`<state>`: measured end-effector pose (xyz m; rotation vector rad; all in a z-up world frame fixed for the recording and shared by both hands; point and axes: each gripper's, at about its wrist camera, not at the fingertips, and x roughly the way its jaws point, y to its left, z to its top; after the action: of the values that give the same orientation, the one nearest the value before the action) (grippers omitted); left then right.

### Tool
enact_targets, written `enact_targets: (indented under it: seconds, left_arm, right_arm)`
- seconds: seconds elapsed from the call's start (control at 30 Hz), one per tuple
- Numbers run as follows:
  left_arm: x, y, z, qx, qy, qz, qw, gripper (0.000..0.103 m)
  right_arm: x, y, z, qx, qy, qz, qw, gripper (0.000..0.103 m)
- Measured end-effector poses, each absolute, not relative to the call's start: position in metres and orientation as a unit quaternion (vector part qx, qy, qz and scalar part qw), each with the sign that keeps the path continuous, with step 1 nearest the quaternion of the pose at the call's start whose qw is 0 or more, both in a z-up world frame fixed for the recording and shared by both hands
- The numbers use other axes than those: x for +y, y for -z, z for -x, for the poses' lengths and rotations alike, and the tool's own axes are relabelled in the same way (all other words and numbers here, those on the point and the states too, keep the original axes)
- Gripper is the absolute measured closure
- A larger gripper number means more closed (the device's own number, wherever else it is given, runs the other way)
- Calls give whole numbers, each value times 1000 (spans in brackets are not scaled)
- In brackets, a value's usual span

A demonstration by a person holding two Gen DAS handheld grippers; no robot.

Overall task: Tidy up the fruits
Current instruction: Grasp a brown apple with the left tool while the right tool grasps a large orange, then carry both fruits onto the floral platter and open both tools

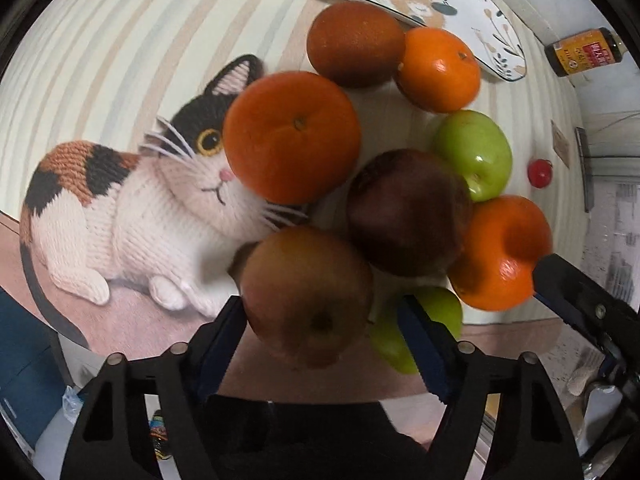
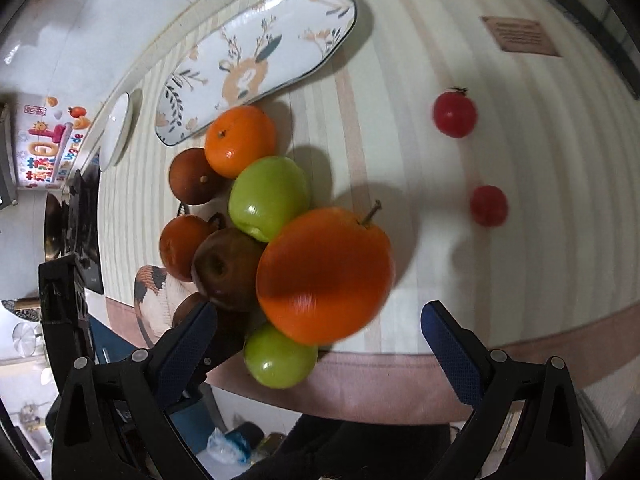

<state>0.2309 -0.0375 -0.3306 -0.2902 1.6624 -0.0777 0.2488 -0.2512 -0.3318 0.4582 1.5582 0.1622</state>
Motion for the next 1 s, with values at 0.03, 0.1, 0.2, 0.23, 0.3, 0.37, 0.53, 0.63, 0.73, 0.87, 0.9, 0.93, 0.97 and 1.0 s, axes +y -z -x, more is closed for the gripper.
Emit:
enact_targets:
  seconds: [0.03,0.1,0.2,0.23,0.3,0.37,0.53,0.63,0.73,0.87,0.9,0.93,0.97,1.0]
  left_arm:
    - [-36,329,-231,733,28,123,669,40]
    - [-34,328,-231,729,32,118,673,41]
    - [-29,325,-227,727,33,111,677,41]
    - [-26,323,-224,726,32,103,679,41]
    - [-18,322,-217,723,28,92,684,41]
    - [-15,321,-215,722,30,94,685,41]
    - [-20,329,-221,725,35,77,684,41]
    - [-27,327,-218,723,34,69,687,41]
    - [-24,331,-212,719,35,67,691,41]
    - [-28,330,-212,715,36,65,695,42]
    - [-37,331,-219,714,36,63,697,42]
    - [-37,327,-221,712,37,62,699,42]
    - [-37,324,-221,710,38,62,700,42]
    - [-35,319,-222,708,40,63,703,42]
  right_arm:
    - [-248,338,-253,701,-72,-198,681,0]
    - [-245,348,-257,709,-76,-199,672,6]
    - [-242,358,-258,710,-81,-212,667,19]
    - [-242,357,-257,710,-82,-209,668,20]
    - [-243,356,-253,716,-77,-192,667,20]
    - [-243,355,-248,719,-82,-176,667,20]
    - [-234,351,-243,704,-80,-154,688,18]
    - [-231,349,-244,700,-79,-142,695,18]
    - [-231,348,-242,698,-79,-144,697,19]
    - [-241,347,-243,696,-74,-157,696,21]
    - [-242,346,-243,697,-73,-157,696,21]
    - [-241,345,-242,696,-71,-156,697,21]
    - [-244,344,-241,695,-73,-158,697,21]
    - [-245,342,-241,695,-75,-163,696,21]
